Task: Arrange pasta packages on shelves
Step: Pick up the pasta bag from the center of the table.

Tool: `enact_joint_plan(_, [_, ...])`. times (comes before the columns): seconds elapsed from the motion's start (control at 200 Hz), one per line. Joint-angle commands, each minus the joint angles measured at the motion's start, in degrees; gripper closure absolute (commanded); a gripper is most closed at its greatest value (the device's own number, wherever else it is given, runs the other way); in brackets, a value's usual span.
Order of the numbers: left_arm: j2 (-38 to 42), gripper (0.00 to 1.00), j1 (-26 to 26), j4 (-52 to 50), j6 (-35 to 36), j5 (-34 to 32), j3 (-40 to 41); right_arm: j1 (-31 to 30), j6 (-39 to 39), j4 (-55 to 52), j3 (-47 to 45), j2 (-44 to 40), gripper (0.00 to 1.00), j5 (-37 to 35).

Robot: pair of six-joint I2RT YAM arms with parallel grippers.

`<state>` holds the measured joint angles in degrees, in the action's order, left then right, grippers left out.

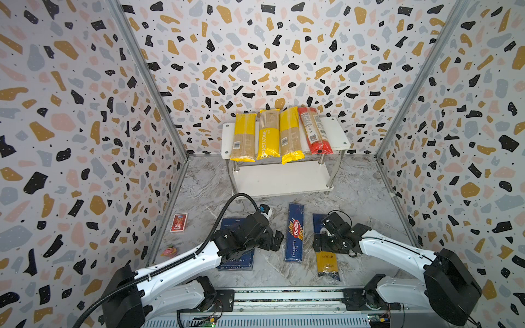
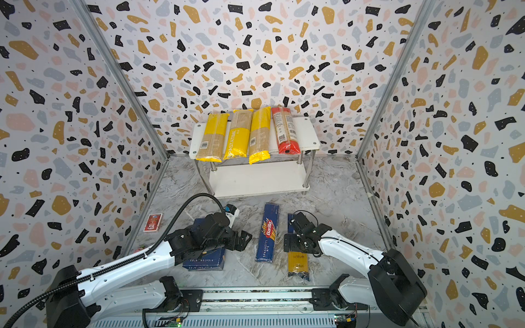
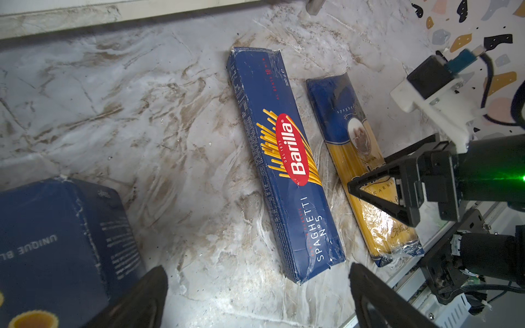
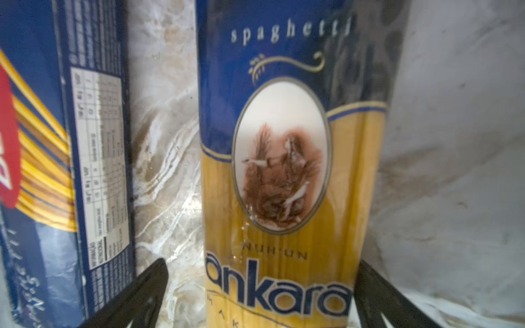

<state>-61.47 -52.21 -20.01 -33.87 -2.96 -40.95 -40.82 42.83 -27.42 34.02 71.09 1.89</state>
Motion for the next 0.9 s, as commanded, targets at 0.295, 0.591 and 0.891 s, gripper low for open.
enact_joint_plan(0.295, [-0.8,0.00,-0.2,2.9,0.9,-0.5,-0.9,-4.2,6.6,-2.8,-3.3,-1.3,0.01,-1.7])
enact_joint_plan(0.591, [-1.3,0.00,-0.2,1.6,2.0,-0.8,-1.1,-5.7,6.7,-2.6,-3.8,2.4,0.11,-3.2])
enact_joint_plan(0.891, [-0.7,0.00,-0.2,2.3,1.9,-1.4,-0.4,-6.9,7.1,-3.0,-3.8,5.7,0.44,-3.5])
